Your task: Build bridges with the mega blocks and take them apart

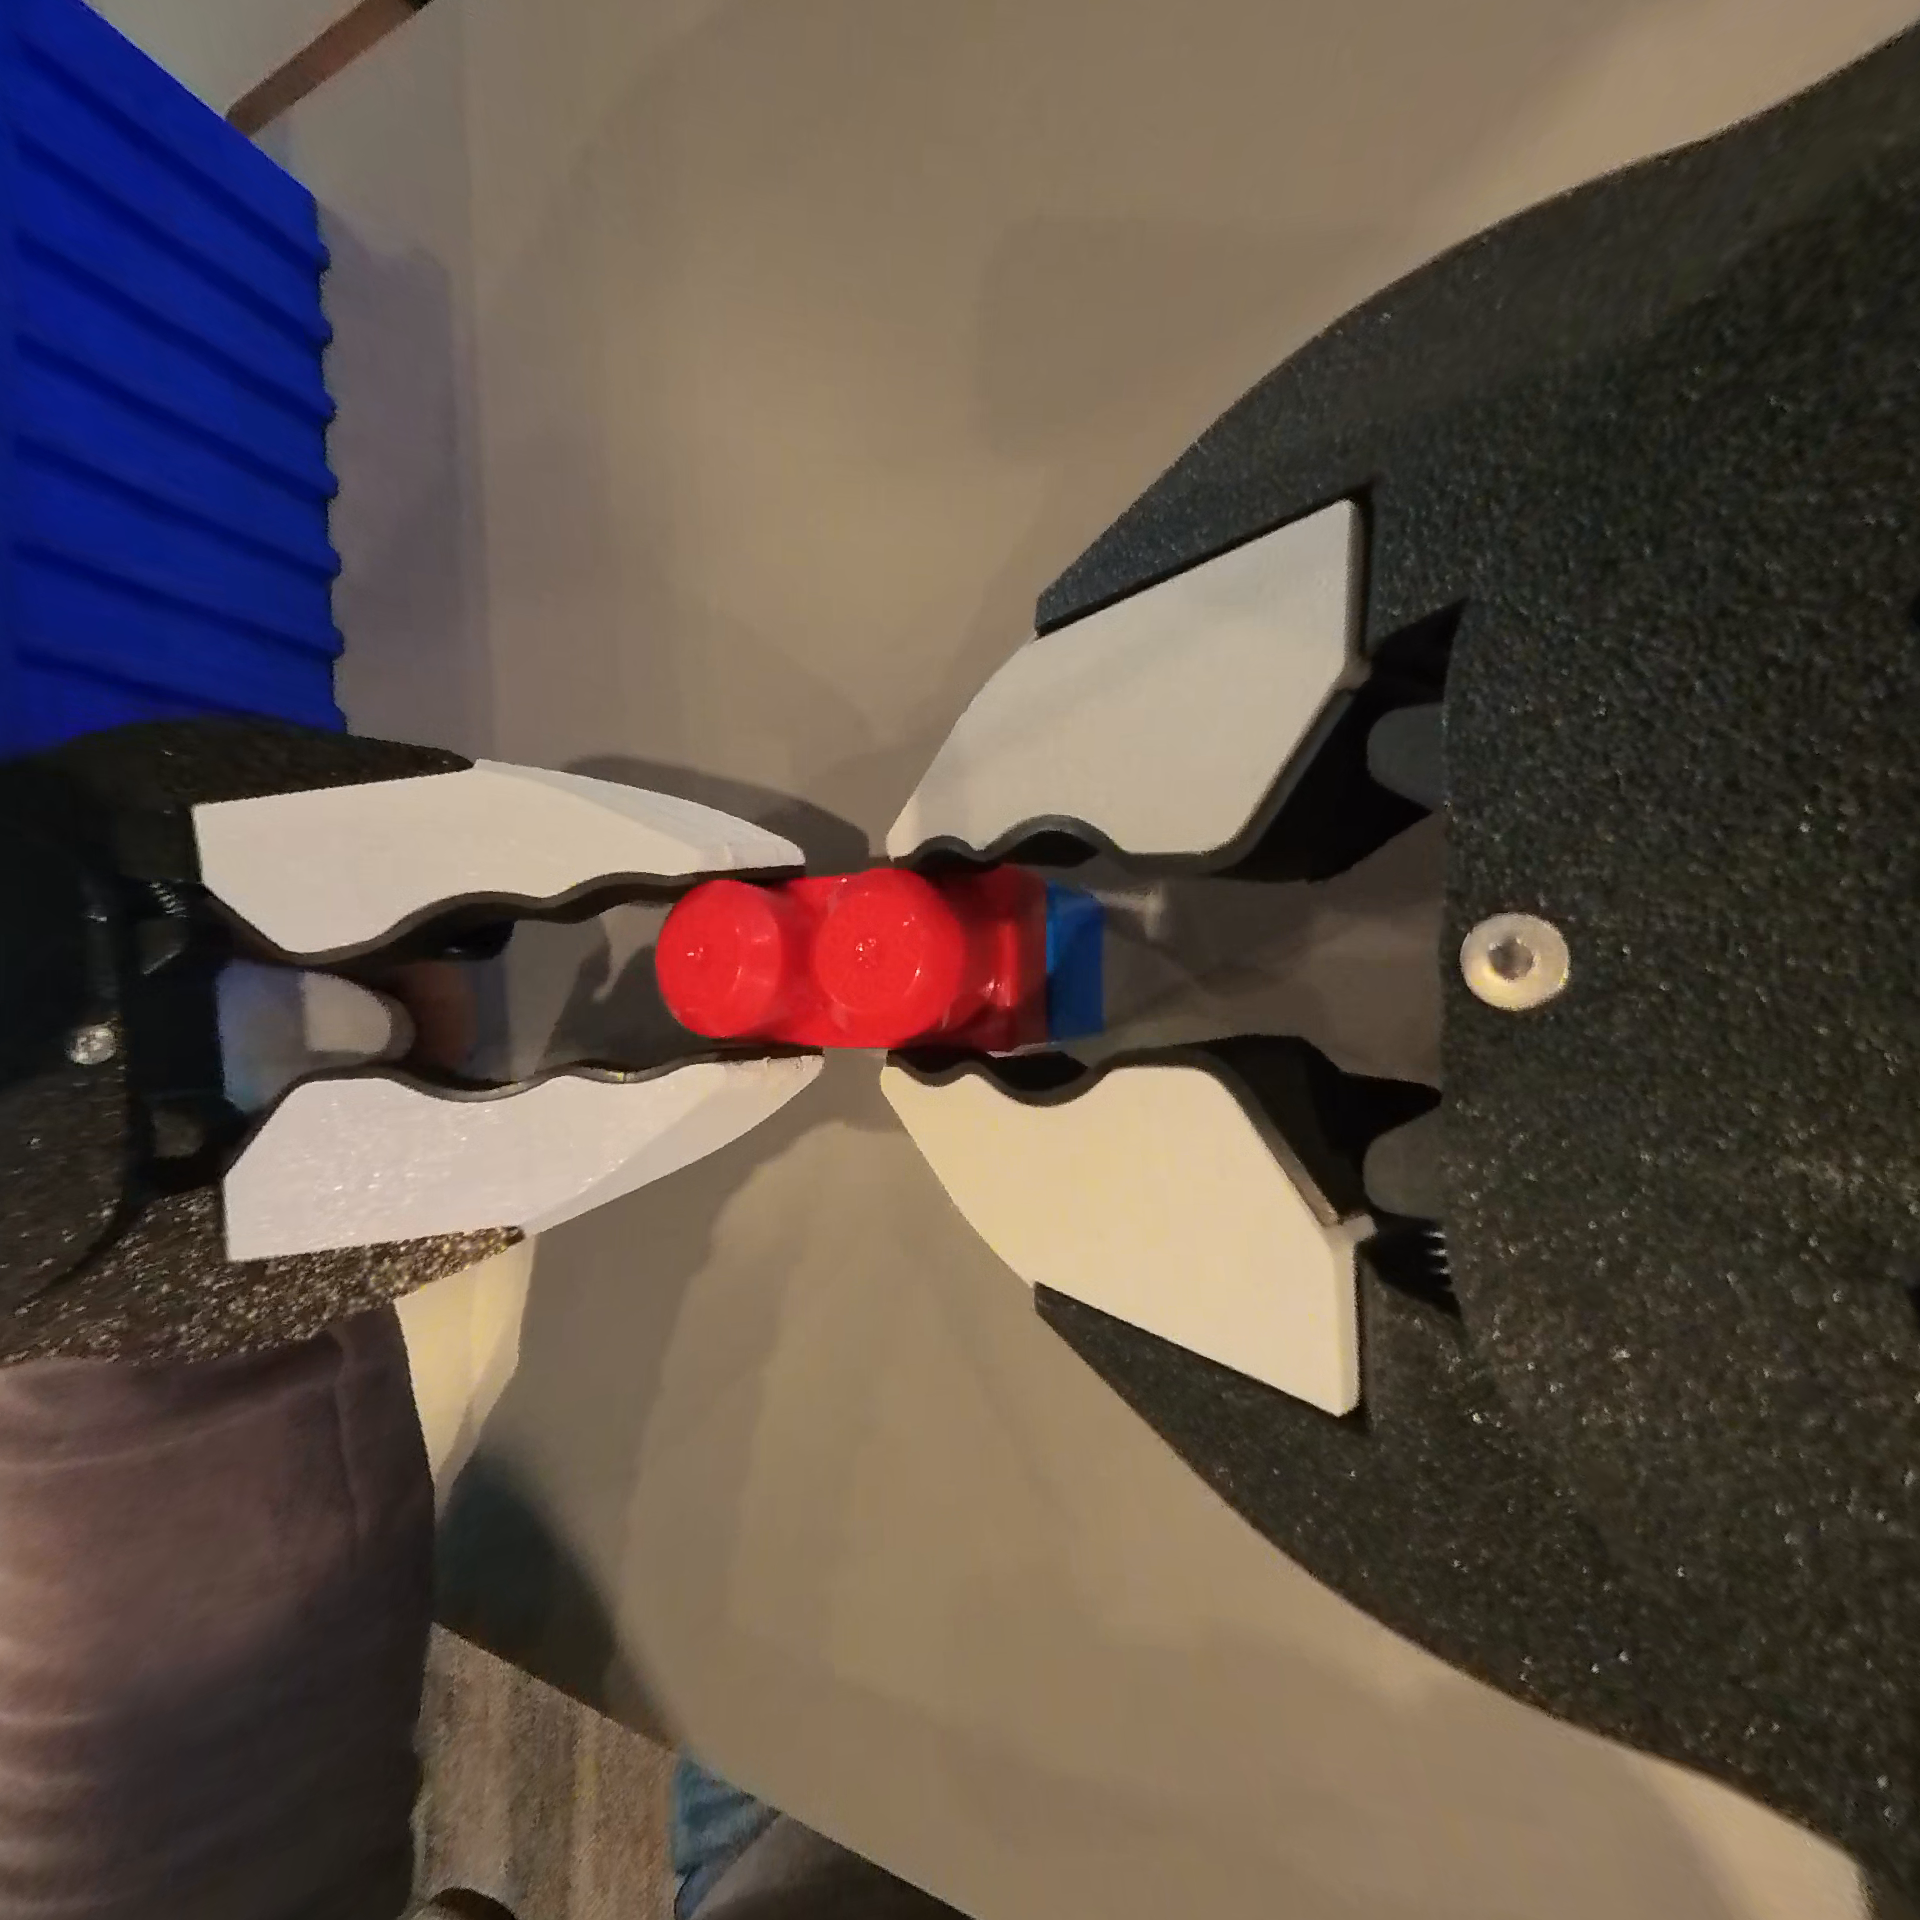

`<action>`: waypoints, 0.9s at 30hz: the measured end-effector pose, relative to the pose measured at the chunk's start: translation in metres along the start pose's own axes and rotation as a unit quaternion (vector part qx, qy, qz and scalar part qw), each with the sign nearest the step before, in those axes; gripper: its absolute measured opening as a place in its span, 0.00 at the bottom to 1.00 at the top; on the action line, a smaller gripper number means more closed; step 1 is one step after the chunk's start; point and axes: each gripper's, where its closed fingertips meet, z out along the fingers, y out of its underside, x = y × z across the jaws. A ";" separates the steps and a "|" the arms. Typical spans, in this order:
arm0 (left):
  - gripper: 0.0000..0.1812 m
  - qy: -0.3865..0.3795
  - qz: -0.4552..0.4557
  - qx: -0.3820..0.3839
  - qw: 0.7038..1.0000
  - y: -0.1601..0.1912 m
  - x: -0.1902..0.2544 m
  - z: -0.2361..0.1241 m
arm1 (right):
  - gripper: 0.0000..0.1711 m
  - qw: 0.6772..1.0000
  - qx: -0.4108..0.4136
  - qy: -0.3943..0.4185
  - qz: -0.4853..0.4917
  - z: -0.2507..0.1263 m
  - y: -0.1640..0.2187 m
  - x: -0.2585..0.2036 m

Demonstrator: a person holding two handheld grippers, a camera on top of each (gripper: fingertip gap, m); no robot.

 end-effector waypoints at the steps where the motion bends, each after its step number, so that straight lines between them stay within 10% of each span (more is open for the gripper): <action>1: 0.18 0.000 0.000 0.004 1.000 0.000 0.000 0.000 | 0.19 1.000 0.002 -0.002 0.000 0.000 0.000 0.000; 13: 0.18 -0.011 -0.002 0.002 1.000 0.001 -0.001 0.001 | 0.23 1.000 0.028 -0.001 -0.013 0.002 0.001 -0.001; 17: 0.45 -0.006 -0.041 -0.035 0.999 0.020 0.003 0.003 | 0.43 1.000 -0.009 0.012 0.009 0.004 0.022 -0.003; 27: 0.33 -0.056 0.001 -0.043 0.998 0.046 -0.003 0.012 | 0.30 0.999 -0.028 0.030 0.014 0.005 0.037 0.005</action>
